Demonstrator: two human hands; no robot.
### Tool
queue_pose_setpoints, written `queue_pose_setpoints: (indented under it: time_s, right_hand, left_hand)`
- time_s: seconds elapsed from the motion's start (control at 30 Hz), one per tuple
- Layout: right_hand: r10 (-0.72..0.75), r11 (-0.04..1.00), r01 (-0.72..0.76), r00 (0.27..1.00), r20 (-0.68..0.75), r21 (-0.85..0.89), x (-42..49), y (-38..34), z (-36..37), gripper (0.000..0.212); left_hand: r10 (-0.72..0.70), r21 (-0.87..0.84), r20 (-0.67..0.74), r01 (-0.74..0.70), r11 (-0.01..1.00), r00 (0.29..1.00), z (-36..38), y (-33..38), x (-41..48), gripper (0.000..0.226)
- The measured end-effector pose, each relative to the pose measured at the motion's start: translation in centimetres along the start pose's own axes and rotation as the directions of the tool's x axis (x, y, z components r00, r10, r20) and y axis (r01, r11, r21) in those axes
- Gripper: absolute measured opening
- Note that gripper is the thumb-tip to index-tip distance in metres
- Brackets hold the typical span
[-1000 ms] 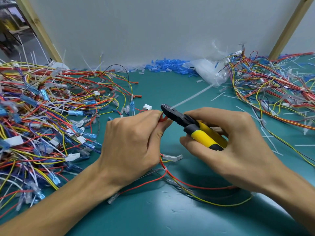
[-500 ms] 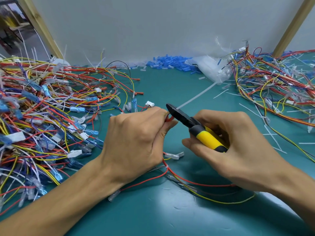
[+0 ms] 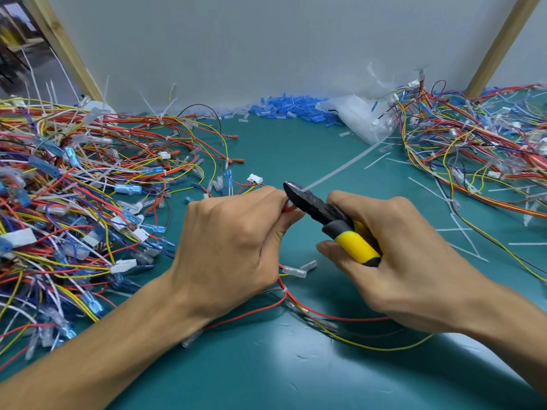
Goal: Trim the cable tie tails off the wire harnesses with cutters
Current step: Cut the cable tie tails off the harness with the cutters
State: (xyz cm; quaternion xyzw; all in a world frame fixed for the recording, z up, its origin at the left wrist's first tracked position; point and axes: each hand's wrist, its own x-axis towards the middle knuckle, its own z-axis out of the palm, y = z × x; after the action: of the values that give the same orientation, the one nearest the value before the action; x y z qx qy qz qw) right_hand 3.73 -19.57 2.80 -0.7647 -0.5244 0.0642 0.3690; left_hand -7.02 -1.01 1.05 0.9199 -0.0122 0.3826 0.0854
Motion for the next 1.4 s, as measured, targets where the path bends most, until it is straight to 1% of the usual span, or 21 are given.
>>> queue_pose_setpoints:
  time_s: [0.37,0.5,0.6,0.7,0.8,0.87,0.97,1.07,1.17,1.2,1.3,1.33,1.4]
  right_hand:
    - [0.013,1.0,-0.013,1.0,0.02,0.004,0.0,0.0,0.1,0.042]
    - [0.032,0.998,-0.033,0.999,0.007,0.045,0.3,0.1,0.3,0.035]
    - [0.089,0.979,-0.082,0.996,-0.03,0.187,0.6,0.2,0.3,0.034]
    - [0.181,0.913,-0.145,0.982,-0.058,0.382,0.8,0.7,-0.4,0.031]
    - [0.3,0.804,-0.263,0.954,0.017,0.533,0.8,0.9,-0.9,0.022]
    - [0.338,0.773,-0.335,0.936,0.097,0.54,0.8,1.1,-1.0,0.018]
    - [0.342,0.798,-0.396,0.918,0.199,0.456,0.7,1.1,-0.9,0.027]
    - [0.295,0.848,-0.373,0.922,0.249,0.376,0.6,0.8,-0.6,0.025]
    - [0.241,0.908,-0.294,0.949,0.201,0.3,0.6,0.8,-0.3,0.023]
    - [0.238,0.913,-0.277,0.958,0.162,0.298,0.6,0.9,-0.3,0.022]
    - [0.255,0.916,-0.252,0.966,0.033,0.311,0.7,1.1,-0.3,0.018]
    - [0.267,0.911,-0.254,0.964,0.004,0.326,0.8,1.2,-0.4,0.017]
    - [0.286,0.884,-0.248,0.958,-0.036,0.397,0.8,1.3,-0.5,0.017]
  left_hand:
    - [0.019,-0.001,0.003,-0.019,1.0,1.0,0.1,-0.1,0.1,0.034]
    - [-0.013,-0.056,0.009,0.014,0.998,1.0,0.3,-0.3,0.0,0.035]
    - [-0.092,-0.146,0.009,0.092,0.985,0.996,0.4,-0.4,0.1,0.036]
    - [-0.219,-0.253,0.004,0.213,0.944,0.976,0.6,-0.8,0.1,0.04]
    - [-0.333,-0.359,0.008,0.314,0.879,0.943,0.6,-1.1,0.2,0.044]
    - [-0.403,-0.44,0.013,0.368,0.819,0.915,0.5,-1.1,0.3,0.044]
    - [-0.499,-0.561,0.019,0.423,0.712,0.866,0.6,-1.2,0.5,0.039]
    - [-0.528,-0.573,-0.02,0.423,0.702,0.849,0.6,-1.5,0.7,0.039]
    - [-0.547,-0.617,-0.06,0.4,0.678,0.835,0.6,-1.6,0.7,0.033]
    - [-0.543,-0.619,-0.076,0.387,0.684,0.837,0.5,-1.6,0.7,0.03]
    - [-0.491,-0.57,-0.109,0.35,0.744,0.864,0.4,-1.6,0.8,0.013]
    - [-0.48,-0.552,-0.114,0.346,0.759,0.87,0.4,-1.6,0.9,0.013]
    - [-0.461,-0.518,-0.128,0.337,0.786,0.878,0.2,-1.7,1.0,0.027]
